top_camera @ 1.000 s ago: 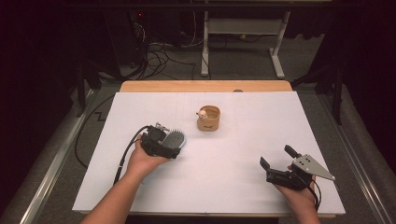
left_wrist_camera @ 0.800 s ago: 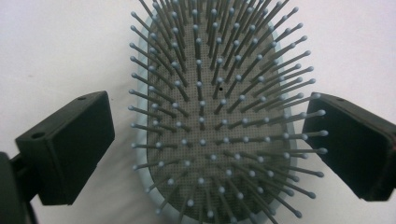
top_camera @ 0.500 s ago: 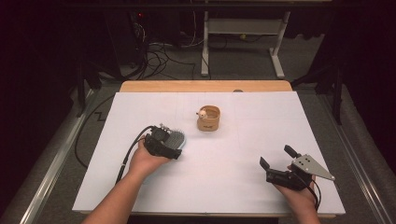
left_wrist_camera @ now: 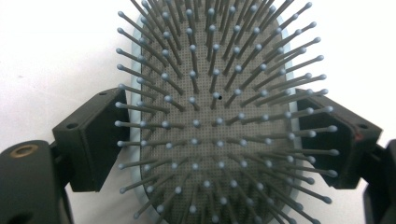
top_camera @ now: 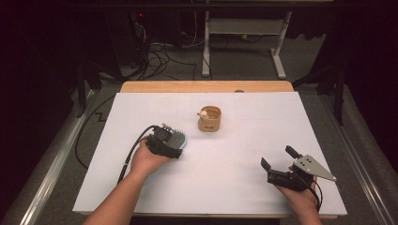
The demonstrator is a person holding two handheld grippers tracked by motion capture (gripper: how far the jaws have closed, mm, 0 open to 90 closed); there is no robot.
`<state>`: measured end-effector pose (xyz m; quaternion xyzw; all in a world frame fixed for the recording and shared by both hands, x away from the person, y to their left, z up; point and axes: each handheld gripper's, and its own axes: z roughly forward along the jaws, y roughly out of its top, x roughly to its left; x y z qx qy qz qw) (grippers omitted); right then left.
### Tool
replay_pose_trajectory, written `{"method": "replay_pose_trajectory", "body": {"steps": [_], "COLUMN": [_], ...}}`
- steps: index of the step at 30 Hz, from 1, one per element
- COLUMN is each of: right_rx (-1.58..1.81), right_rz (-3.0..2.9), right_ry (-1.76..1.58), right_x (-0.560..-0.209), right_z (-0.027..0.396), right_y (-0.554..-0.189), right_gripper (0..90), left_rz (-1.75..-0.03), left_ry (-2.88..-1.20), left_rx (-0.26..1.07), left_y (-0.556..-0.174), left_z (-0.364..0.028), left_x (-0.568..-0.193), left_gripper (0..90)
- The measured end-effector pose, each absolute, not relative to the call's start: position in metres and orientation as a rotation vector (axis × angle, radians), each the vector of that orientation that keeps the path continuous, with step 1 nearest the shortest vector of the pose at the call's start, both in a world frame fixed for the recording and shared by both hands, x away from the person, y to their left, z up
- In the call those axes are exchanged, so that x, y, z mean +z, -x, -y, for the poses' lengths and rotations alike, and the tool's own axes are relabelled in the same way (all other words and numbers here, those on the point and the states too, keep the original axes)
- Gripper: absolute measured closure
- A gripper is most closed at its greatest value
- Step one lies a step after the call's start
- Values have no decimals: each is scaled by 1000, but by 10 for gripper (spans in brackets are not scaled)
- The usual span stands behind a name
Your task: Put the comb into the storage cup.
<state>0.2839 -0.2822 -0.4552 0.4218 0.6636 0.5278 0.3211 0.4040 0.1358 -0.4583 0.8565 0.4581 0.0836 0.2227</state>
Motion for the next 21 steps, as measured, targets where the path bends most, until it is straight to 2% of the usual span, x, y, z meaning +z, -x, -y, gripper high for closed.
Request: {"method": "replay_pose_trajectory", "body": {"steps": [11, 21], "right_rx": [1383, 1380], "right_rz": [-1744, -1748], "right_ry": [-1110, -1109], "right_x": [-456, -456], "right_z": [282, 282], "right_y": [-284, -284], "right_gripper": [12, 13], "left_rz": [-1274, -1279], "left_ry": [-2366, -2371], "left_rx": [235, 236], "left_y": [-404, -404], "left_z": [-134, -133], "left_x": [-459, -457], "left_gripper": [146, 195]}}
